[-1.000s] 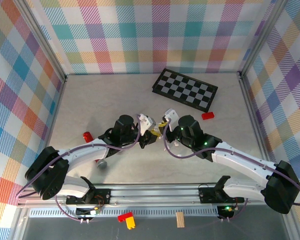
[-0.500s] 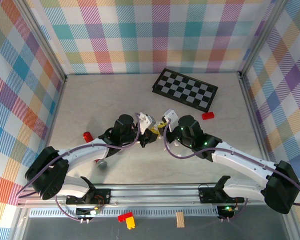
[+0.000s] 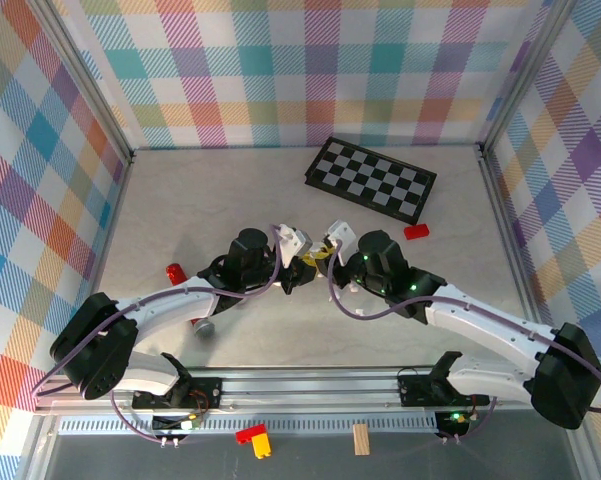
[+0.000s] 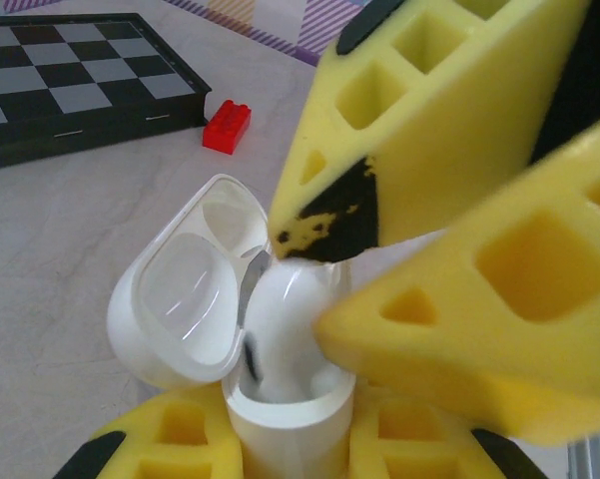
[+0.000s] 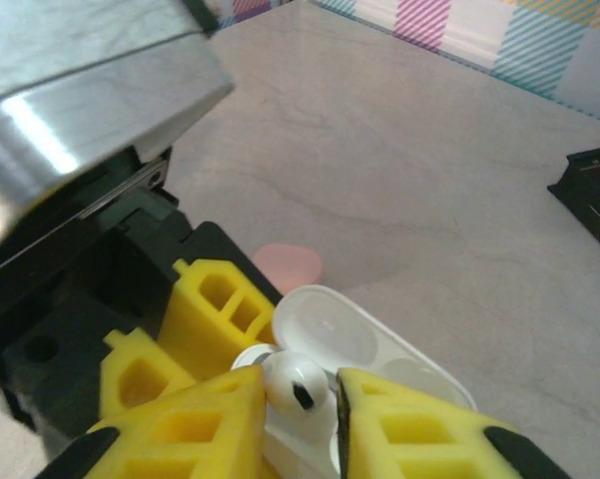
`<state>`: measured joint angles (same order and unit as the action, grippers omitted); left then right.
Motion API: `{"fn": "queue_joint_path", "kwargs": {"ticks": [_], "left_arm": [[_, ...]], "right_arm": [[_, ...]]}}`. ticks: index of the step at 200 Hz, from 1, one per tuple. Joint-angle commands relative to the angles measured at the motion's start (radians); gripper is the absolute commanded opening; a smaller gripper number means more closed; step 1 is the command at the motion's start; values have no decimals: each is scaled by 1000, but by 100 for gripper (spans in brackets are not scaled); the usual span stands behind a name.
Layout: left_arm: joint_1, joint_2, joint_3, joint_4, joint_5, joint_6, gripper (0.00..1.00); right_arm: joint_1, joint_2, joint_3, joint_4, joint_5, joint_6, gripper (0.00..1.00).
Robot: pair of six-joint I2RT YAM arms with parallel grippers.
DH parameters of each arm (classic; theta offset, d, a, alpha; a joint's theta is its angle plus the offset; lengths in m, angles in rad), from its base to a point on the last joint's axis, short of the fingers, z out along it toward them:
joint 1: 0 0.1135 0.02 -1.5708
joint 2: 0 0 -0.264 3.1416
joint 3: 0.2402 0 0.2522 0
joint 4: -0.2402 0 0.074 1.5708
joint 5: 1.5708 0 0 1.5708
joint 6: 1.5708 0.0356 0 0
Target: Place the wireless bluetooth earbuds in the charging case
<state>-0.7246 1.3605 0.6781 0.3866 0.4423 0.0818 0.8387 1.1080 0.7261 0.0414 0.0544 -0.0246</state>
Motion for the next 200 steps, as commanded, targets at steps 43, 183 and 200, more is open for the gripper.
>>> {"fn": "queue_joint_path", "kwargs": {"ticks": [43,183,200], "left_arm": [[-3,-20,7,81,-20,24,10],[-4,-207,-252,258,-128,116,11],[-4,-262,-294,262,-145,97,11]], "right_arm": [[-37,-136,-17,-29,-56,51,35],[-311,-126,-97,-285,-160,506,61],[-311,-14,-55,-341,-173,532,58]]}}
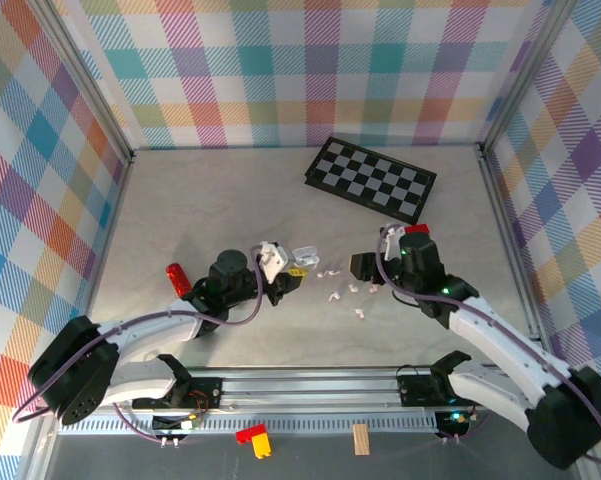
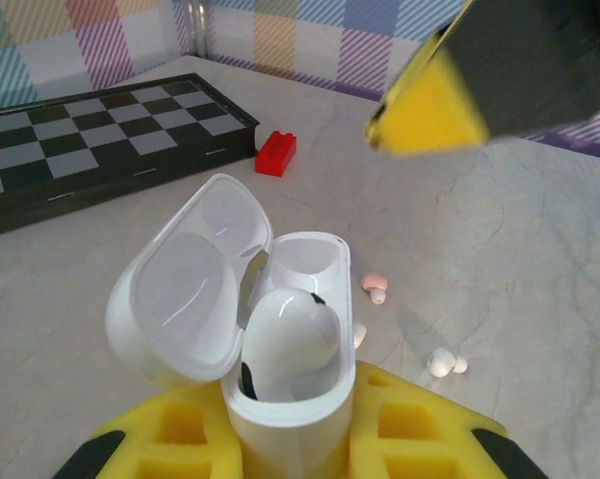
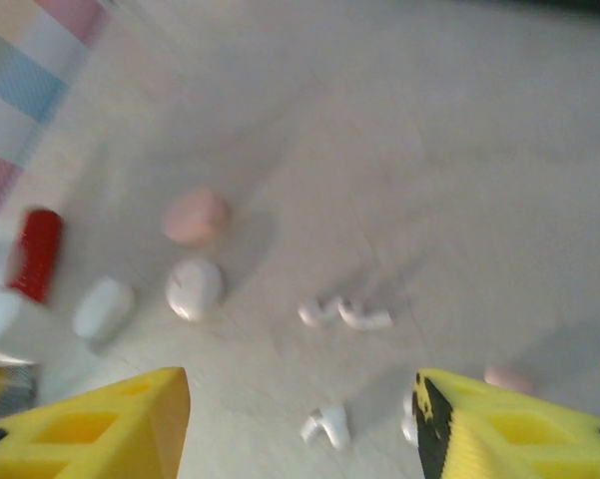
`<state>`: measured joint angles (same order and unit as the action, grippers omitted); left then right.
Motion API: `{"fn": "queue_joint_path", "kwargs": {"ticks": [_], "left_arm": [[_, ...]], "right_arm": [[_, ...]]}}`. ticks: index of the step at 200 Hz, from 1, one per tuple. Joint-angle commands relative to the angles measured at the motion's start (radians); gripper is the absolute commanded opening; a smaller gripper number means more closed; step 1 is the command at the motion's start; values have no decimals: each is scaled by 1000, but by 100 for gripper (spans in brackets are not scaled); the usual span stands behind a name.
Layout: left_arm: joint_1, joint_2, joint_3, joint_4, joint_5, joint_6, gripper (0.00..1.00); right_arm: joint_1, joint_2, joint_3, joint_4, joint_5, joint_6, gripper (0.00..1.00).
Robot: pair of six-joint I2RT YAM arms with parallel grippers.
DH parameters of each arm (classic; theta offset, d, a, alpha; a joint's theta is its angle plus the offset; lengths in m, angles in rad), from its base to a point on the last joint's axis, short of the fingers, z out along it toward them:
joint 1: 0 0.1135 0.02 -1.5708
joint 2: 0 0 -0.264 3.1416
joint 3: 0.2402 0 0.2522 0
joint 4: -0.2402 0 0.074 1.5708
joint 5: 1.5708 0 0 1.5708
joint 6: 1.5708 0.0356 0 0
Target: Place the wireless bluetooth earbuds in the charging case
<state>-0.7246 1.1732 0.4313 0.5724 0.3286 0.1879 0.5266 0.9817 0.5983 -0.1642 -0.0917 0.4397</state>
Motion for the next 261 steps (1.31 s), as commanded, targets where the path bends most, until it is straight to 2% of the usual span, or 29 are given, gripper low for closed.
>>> {"fn": "queue_joint_path", "kwargs": {"ticks": [1,38,74,122,164,189,261], "left_arm": [[-4,-78,-49,77,-32,-9,11],[-3,-176,-96,23,-65,-22,11],[-3,-201,-97,-9,-69,-18,11],[-4,-189,-96,-3,-76,-10,11],[-4,-179,-92,-3,-72,-5,11],[-4,-178,-92,-4,-72,-2,11],[-4,-204,-95,-28,-84,8,11]], "right_arm": [[1,118,74,-138,-28,71,58],[8,295,85,-75,-100,146,51],[45,433,123,-43,-142,172,46],[109,500,124,-12,-147,217,35],[124,529,110,-8,-142,249,35],[124,546,124,-22,-127,255,38],[128,607,206,-126,-75,229,39]]}}
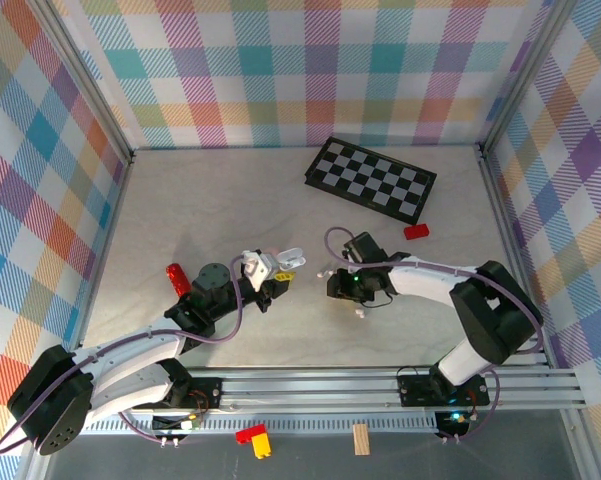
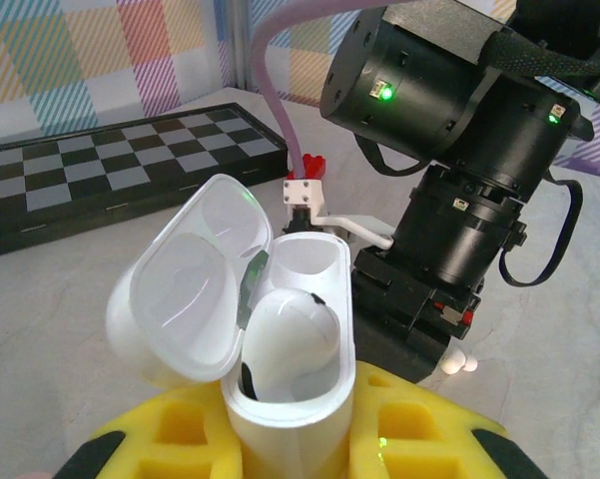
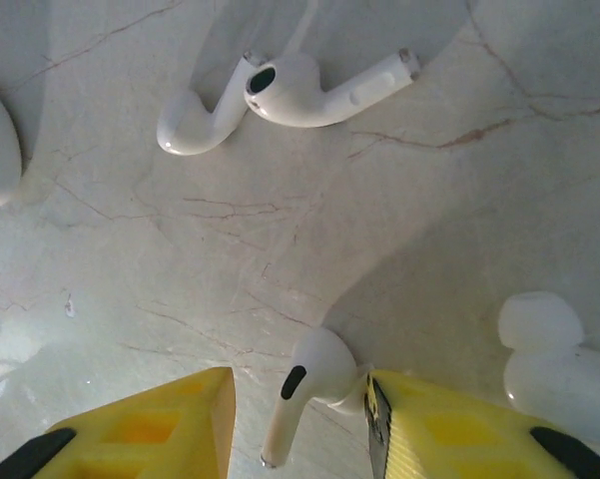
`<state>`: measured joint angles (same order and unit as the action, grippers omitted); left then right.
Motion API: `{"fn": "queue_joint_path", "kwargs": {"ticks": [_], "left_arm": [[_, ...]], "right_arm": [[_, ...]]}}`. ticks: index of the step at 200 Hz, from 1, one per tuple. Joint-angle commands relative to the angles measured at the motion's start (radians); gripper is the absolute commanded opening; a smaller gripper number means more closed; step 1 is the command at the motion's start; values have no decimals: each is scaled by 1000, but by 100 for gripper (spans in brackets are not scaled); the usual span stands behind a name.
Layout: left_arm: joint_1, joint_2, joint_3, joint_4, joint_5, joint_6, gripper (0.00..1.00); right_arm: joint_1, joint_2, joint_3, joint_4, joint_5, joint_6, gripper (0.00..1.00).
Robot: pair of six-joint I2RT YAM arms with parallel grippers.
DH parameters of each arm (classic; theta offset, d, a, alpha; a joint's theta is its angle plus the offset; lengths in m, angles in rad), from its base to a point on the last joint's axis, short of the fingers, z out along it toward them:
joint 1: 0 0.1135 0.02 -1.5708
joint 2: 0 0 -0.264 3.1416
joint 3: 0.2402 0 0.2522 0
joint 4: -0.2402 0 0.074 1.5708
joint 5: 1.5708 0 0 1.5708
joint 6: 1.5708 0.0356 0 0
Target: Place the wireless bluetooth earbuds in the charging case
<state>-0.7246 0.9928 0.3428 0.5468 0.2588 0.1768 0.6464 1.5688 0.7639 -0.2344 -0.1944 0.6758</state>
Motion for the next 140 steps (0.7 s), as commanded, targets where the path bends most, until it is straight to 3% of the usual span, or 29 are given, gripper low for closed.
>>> {"fn": "queue_joint_path", "kwargs": {"ticks": [1,68,140], "left_arm": [[-4,-25,-7,-2,-15,19,11],[-2,-48,-14,-21,-36,24,11],[-2,-46,-16,-16,-32,26,11]], "right_arm": [[9,21,41,-57,28,-8,39],[12,11,61,-158,105,-11,36],[12,-68,-24,-108,101,51,24]]}}
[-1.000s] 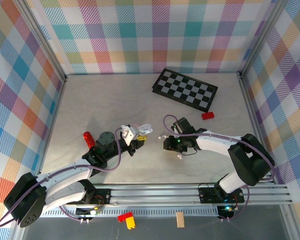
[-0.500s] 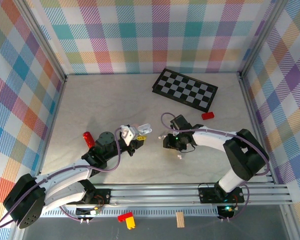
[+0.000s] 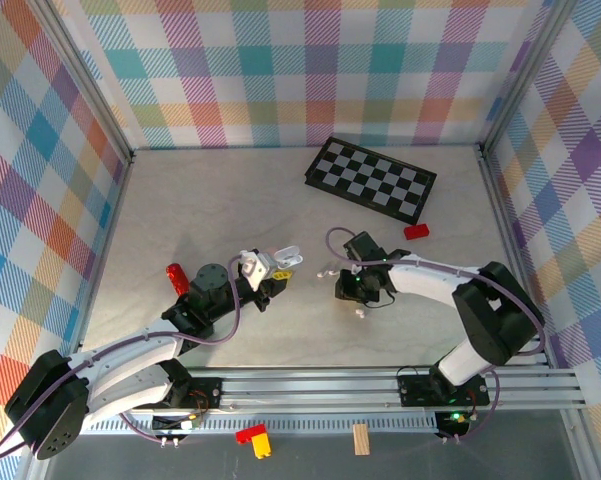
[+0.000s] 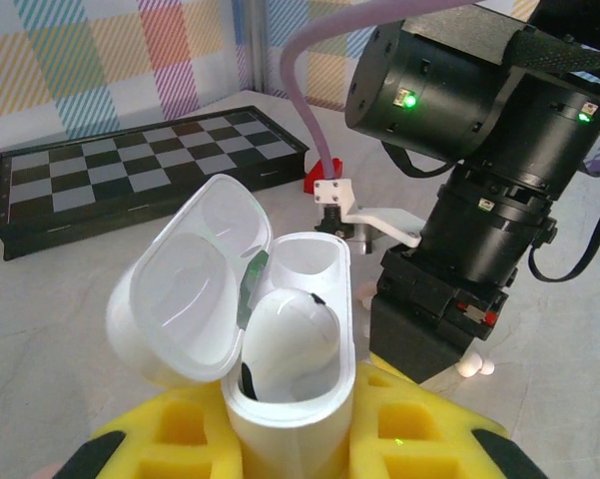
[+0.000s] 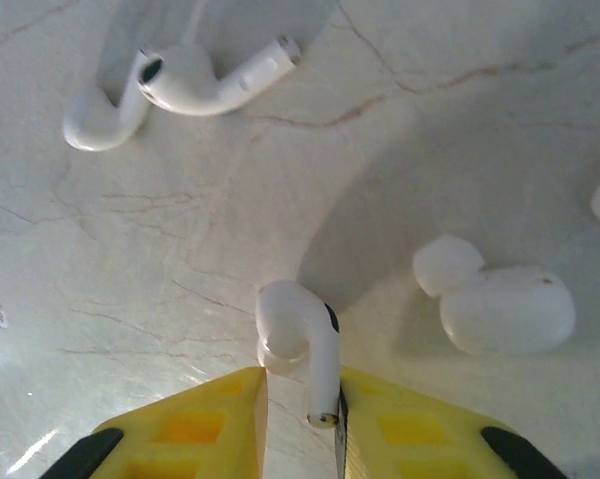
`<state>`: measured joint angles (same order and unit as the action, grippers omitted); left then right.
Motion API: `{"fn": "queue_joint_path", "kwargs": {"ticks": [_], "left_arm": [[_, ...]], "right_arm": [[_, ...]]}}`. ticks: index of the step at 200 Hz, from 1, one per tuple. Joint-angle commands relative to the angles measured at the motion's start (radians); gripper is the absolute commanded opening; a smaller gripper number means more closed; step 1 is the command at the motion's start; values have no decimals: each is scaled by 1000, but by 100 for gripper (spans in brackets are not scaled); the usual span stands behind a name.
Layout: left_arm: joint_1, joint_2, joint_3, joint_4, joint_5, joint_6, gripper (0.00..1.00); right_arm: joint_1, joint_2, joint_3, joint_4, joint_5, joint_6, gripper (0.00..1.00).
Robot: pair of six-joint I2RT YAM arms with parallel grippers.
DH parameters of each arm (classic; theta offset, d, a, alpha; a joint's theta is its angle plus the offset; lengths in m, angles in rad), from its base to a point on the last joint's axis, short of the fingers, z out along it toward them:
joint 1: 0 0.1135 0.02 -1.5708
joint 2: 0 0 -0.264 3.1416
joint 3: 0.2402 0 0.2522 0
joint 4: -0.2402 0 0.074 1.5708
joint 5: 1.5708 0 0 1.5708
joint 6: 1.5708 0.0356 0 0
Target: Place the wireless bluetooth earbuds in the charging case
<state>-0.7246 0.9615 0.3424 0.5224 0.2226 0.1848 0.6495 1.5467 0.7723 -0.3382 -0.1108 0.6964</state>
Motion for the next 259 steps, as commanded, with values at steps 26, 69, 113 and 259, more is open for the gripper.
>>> {"fn": "queue_joint_path", "kwargs": {"ticks": [26,69,113,259], "left_arm": [[-2,-23,-17,1,3,16,12],[-2,-25,-16,-2,2,14,11],[-1,-48,-24,-6,-1,14,12],[0,-43,-24,-13,-2,13,11]], "right_arm": [[9,-114,-59,32,10,14,25],[5,-145,-24,-10,-20,-44,39],[-26,-84,2,-18,-25,-89,43],[-43,-60,-17,35,-68,-116,42]]}}
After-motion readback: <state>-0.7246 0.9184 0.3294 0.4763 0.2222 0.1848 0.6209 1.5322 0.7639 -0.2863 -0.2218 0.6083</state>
